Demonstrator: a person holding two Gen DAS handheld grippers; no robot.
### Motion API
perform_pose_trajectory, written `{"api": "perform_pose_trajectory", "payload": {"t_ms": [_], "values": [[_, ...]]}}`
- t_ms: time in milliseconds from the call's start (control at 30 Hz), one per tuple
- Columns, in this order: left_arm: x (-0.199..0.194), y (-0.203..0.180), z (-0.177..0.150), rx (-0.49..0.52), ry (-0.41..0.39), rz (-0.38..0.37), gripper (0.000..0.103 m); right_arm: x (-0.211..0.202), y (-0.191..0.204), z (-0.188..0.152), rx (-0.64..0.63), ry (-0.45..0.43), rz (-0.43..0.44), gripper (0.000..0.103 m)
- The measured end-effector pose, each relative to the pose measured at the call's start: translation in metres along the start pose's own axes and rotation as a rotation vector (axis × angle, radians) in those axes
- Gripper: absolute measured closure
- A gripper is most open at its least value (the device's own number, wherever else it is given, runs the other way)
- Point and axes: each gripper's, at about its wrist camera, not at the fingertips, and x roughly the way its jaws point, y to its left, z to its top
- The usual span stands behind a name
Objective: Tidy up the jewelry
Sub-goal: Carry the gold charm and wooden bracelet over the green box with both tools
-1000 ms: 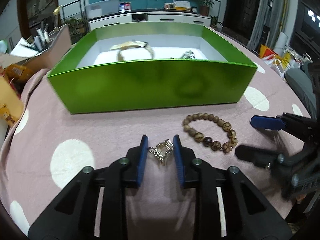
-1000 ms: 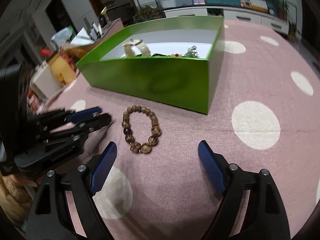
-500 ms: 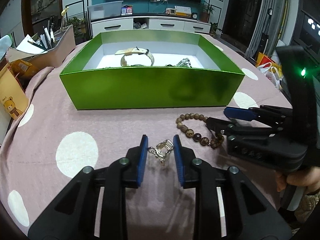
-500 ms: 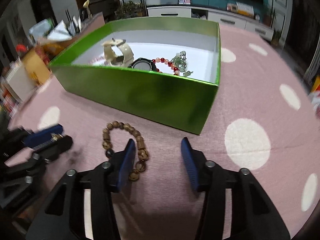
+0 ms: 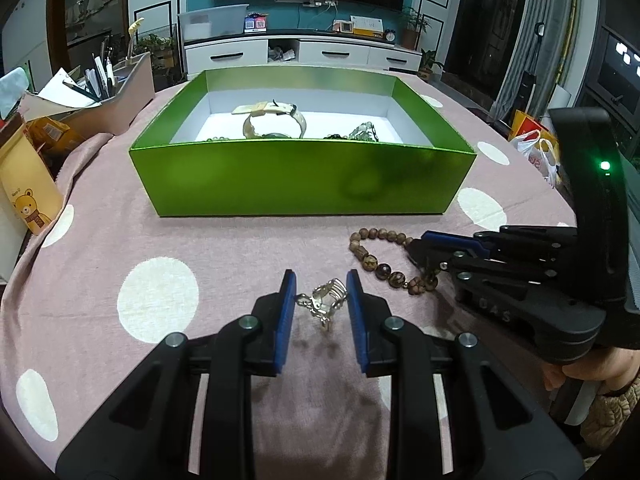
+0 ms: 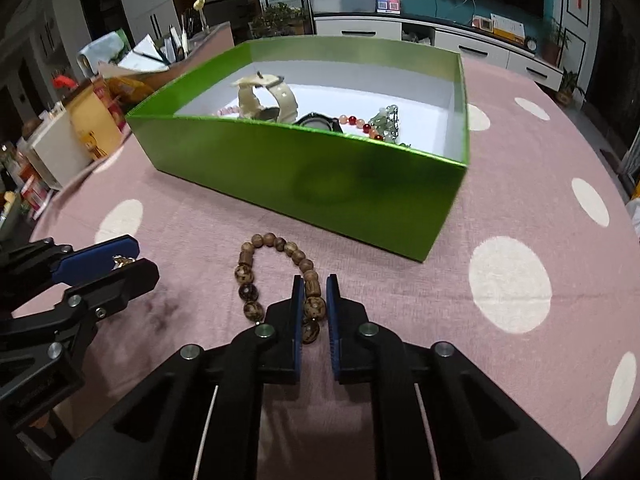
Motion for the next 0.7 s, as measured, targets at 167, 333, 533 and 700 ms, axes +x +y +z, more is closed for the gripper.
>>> {"api": "perform_pose_trajectory", "payload": {"t_ms": [167, 333, 533, 700], "values": [[-0.007, 0.001, 0.001, -0.008, -0.013, 0.001, 0.078, -0.021, -0.004, 0.001, 0.022, -0.044, 0.028, 0.092], [-0.015, 0.001, 0.002, -0.015, -0.026, 0.004, 0.078, -0.042, -0.005, 0.003, 0.025, -0.092, 0.037, 0.092], [-0.022, 0.002, 0.005, -0.024, -0.036, 0.008, 0.078, -0.060, -0.006, 0.004, 0.024, -0.136, 0.037, 0.092], [-0.030, 0.001, 0.009, -0.030, -0.047, 0.011, 0.078, -0.072, -0.008, 0.005, 0.028, -0.162, 0.043, 0.092]]}}
